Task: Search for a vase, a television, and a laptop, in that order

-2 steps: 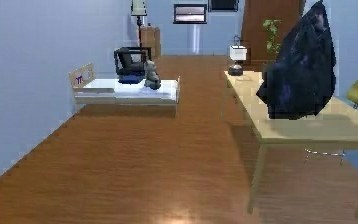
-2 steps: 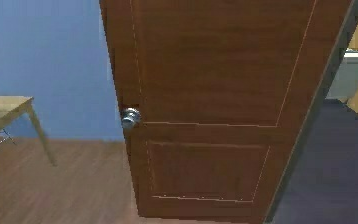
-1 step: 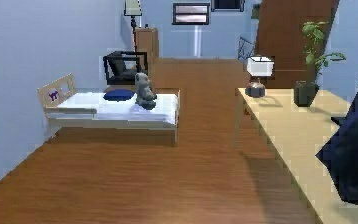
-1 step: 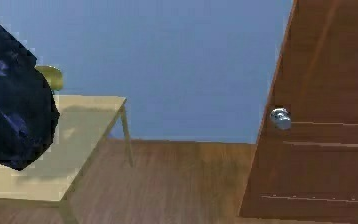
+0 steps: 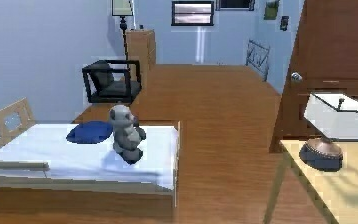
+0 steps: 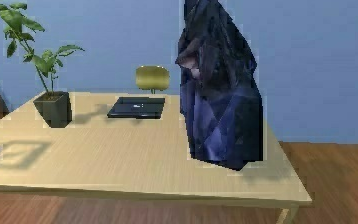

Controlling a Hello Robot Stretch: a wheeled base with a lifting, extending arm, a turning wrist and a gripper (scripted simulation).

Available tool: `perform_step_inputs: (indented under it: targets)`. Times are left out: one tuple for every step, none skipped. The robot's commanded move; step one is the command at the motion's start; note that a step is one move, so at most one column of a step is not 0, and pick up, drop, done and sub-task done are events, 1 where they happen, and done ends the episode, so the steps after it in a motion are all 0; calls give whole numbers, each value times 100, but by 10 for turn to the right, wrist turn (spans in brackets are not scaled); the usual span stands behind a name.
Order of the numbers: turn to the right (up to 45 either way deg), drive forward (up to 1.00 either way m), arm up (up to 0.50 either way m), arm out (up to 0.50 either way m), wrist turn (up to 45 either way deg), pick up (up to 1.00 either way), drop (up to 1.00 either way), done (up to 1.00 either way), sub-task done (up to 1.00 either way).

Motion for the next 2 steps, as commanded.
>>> perform_step_inputs:
  targets:
    - [0,10,0,0,0,0,0,0,0]
    - [450,0,0,0,0,0,0,0,0]
